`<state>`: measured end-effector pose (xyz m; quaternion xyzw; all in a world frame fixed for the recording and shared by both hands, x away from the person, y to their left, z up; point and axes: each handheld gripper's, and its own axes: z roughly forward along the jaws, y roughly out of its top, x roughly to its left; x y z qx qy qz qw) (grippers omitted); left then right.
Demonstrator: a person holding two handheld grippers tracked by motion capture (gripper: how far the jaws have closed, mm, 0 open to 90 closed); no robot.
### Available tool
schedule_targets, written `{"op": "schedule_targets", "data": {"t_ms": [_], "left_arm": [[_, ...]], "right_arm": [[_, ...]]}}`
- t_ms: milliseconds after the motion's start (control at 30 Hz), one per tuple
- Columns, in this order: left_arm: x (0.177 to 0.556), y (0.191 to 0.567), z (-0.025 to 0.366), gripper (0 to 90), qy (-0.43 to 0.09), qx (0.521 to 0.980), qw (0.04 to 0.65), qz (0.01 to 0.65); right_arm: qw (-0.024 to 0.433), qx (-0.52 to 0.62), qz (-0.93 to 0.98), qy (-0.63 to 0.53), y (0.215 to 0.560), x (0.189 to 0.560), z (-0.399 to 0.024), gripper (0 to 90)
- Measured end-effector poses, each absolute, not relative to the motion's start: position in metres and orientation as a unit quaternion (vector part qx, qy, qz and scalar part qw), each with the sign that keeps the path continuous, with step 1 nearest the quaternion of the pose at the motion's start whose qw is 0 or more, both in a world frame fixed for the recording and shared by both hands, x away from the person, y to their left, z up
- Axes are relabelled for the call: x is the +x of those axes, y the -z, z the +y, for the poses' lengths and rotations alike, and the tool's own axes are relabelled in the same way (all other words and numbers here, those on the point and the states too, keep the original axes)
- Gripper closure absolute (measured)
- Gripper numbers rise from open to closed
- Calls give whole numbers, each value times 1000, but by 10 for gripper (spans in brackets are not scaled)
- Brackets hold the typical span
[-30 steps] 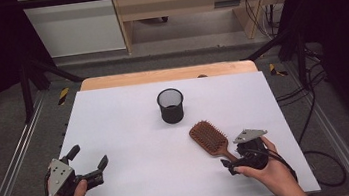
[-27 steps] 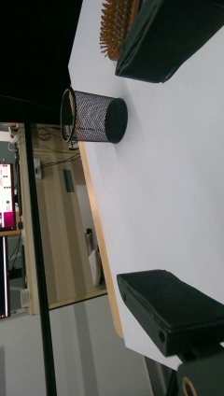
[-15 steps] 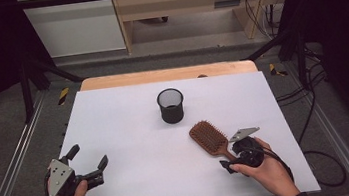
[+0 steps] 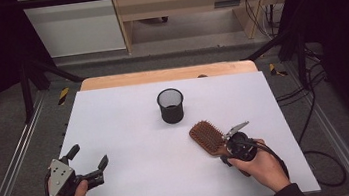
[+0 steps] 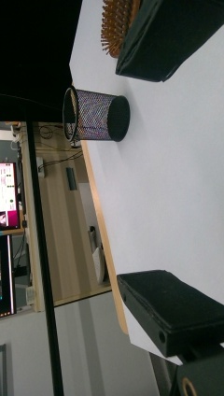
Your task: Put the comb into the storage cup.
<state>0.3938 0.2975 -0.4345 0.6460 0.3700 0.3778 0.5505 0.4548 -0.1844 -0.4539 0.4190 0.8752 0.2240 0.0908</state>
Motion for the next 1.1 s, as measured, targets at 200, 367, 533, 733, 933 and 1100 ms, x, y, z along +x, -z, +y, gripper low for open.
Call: {"op": "schedule_targets", "data": {"t_ms": [200, 367, 533, 733, 933, 1100], "left_arm": [[394, 435, 298, 23, -378, 646, 550, 370], [395, 435, 298, 23, -377, 647, 549, 371], [394, 435, 298, 24, -378, 648, 548, 370], [394, 435, 298, 25, -378, 649, 548, 370], [394, 435, 297, 27, -377, 651, 547, 368], [393, 434, 297, 28, -377, 650, 548, 368]], "right_arm": [[91, 427, 874, -211, 455, 458, -183, 627], [94, 428, 875, -208, 456, 458, -184, 650], [92, 429, 876, -199, 456, 460, -182, 638], [94, 427, 878, -196, 456, 460, -181, 687], [93, 428, 877, -196, 456, 461, -183, 725], [96, 426, 878, -196, 455, 461, -182, 727]]}}
